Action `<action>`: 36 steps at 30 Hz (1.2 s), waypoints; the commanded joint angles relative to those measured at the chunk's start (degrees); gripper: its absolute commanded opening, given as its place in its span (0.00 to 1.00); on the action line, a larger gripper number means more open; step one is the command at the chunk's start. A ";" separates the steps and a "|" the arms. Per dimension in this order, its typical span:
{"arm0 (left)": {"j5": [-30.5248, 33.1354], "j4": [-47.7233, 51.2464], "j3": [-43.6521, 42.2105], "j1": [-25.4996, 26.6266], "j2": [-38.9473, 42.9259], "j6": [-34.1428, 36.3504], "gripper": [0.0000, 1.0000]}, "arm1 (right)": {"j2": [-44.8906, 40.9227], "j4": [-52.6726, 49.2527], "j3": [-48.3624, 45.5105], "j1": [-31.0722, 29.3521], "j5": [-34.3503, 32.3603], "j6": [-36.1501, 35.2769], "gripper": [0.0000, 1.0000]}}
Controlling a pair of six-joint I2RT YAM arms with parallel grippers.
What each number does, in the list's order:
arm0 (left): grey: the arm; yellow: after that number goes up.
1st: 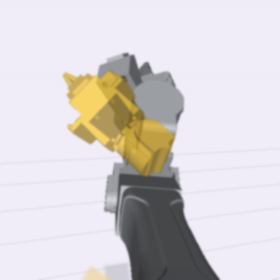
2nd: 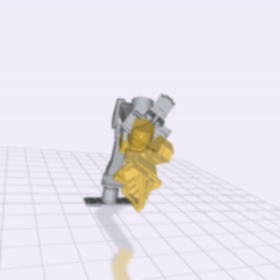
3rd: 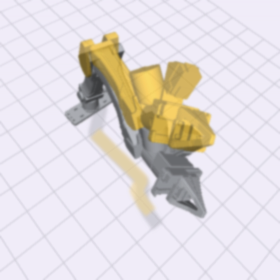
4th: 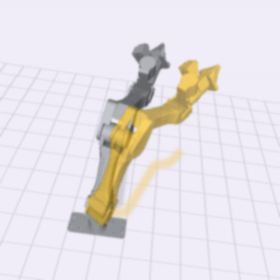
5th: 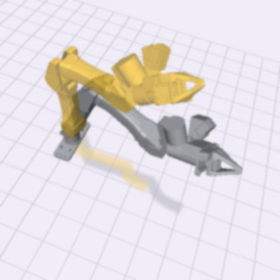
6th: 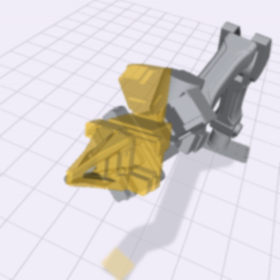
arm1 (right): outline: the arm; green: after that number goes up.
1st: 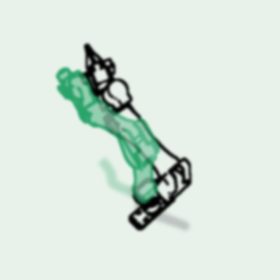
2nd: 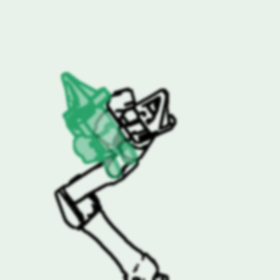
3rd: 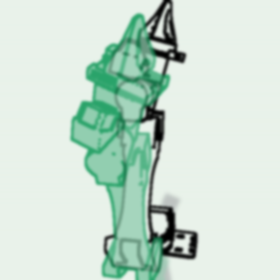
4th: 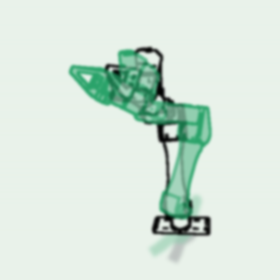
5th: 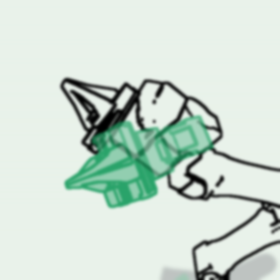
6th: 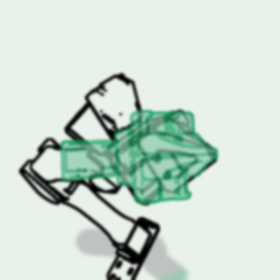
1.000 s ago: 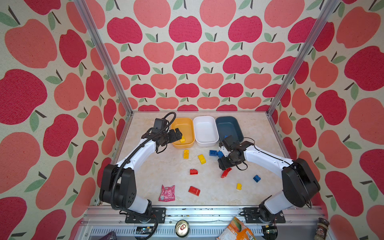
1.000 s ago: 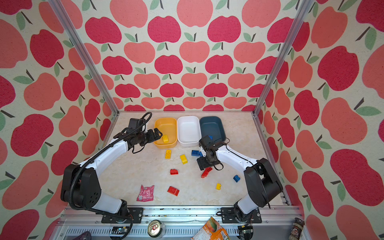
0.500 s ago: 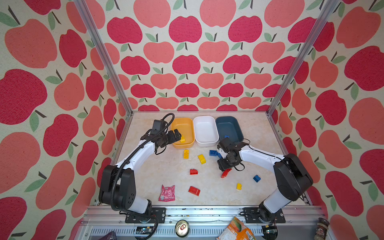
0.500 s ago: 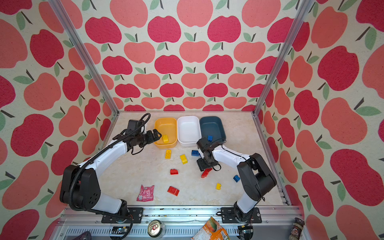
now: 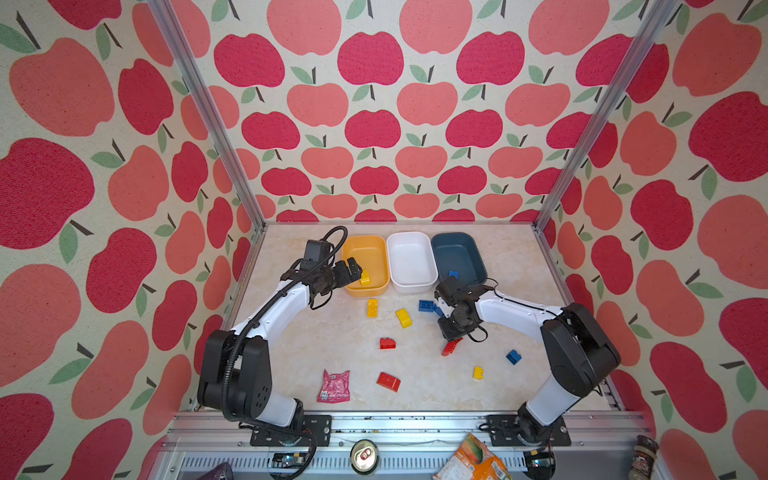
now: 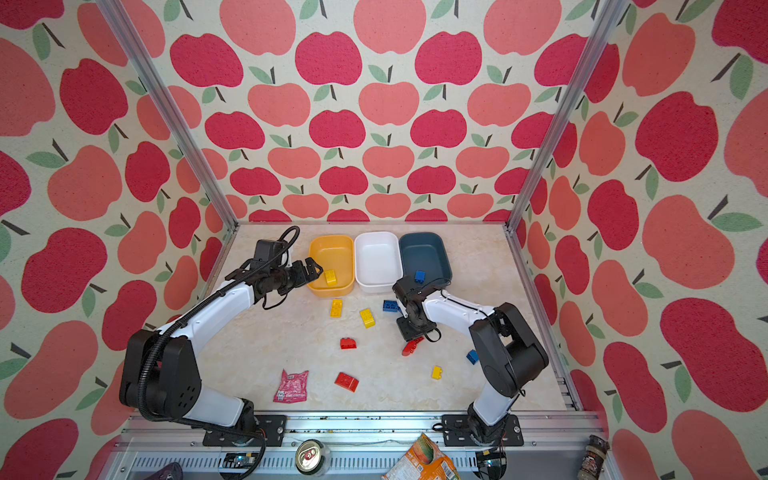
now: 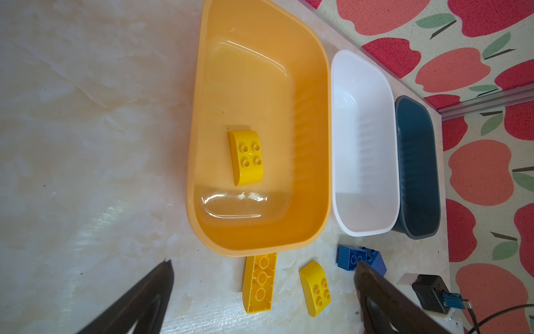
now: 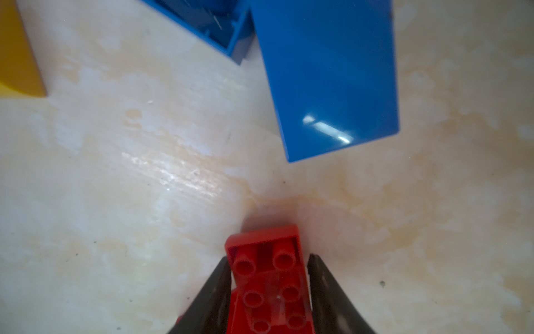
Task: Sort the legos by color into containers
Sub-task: 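Close the right gripper on the red brick and lift it, then carry the red brick over the white bin and open the right gripper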
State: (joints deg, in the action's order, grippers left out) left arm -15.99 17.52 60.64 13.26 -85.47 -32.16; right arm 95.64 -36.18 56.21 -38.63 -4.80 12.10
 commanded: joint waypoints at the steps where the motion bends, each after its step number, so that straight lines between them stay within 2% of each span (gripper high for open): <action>1: -0.71 -0.39 -0.85 -0.41 1.76 -0.77 1.00 | 0.11 0.40 -0.90 -0.57 -1.16 -0.06 0.38; 6: -0.62 -0.56 -1.18 -0.51 1.94 -1.05 0.99 | -1.22 -0.24 -0.92 -0.59 -1.94 -0.06 0.30; 11: -0.25 -0.50 -1.48 -0.59 2.20 -1.01 0.99 | -3.65 -2.38 0.59 -0.57 -2.32 0.03 0.26; 23: 1.01 -0.03 -2.46 -0.55 3.50 -0.16 0.99 | -7.78 -7.04 11.20 -0.58 -1.48 -0.63 0.25; 29: 1.38 -0.54 -3.46 -0.60 4.32 0.00 0.99 | -3.15 -5.54 19.38 -0.57 -1.31 -2.37 0.25; 36: 2.19 -0.62 -4.52 -0.44 5.49 -0.18 0.99 | 8.06 -1.46 32.21 0.81 -1.01 -4.71 0.25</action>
State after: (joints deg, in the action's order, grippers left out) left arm -15.05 17.30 56.93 12.99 -81.71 -32.27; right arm 100.14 -39.62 84.14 -38.65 -6.42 9.30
